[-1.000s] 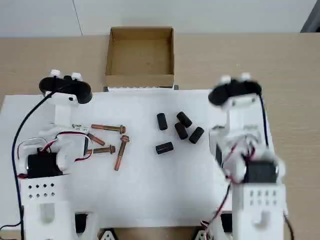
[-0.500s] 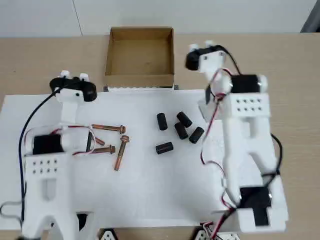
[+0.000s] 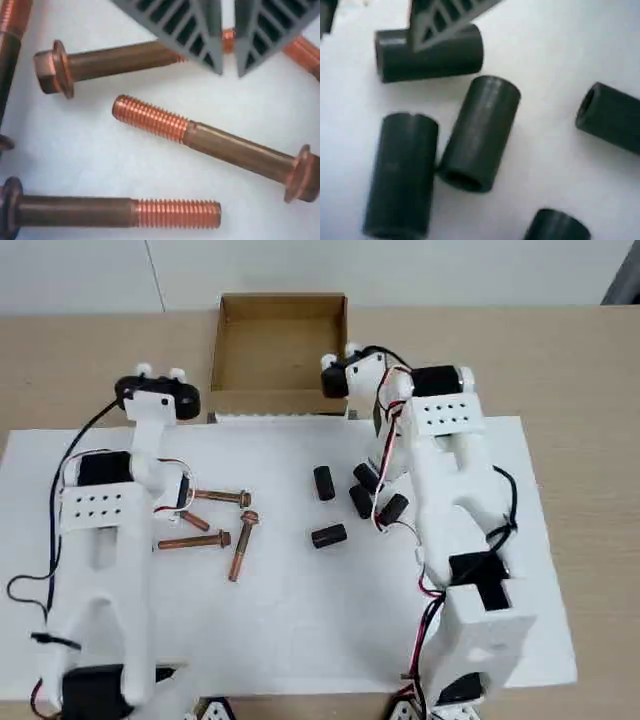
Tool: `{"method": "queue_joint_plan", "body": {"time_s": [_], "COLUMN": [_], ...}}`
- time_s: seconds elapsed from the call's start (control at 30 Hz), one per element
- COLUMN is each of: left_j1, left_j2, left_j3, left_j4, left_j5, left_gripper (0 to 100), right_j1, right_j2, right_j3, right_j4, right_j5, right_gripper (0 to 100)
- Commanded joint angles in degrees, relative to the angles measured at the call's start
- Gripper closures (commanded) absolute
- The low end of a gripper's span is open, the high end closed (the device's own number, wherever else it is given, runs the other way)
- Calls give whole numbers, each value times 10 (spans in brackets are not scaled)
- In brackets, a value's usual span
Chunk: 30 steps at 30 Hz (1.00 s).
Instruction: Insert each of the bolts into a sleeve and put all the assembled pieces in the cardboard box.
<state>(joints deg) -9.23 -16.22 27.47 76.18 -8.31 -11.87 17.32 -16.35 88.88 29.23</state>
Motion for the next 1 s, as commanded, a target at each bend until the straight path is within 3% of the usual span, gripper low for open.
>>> {"method": "queue_joint_plan", "body": {"time_s": [0.0, 0.17, 0.97], "left_j1": [-2, -2, -3], "left_j2": [11, 23, 20], "left_j3": [-25, -23, -5], "left_j4": [-3, -8, -9], "left_j5": [1, 1, 1], "left_gripper": [992, 992, 992], "right_j1": [-22, -45, -24], "right_j2": [0, 20, 140], "right_j3": [-25, -25, -25], "right_j4": [4, -12, -119], "right_j5": [12, 30, 69], "right_gripper": [894, 894, 894]}}
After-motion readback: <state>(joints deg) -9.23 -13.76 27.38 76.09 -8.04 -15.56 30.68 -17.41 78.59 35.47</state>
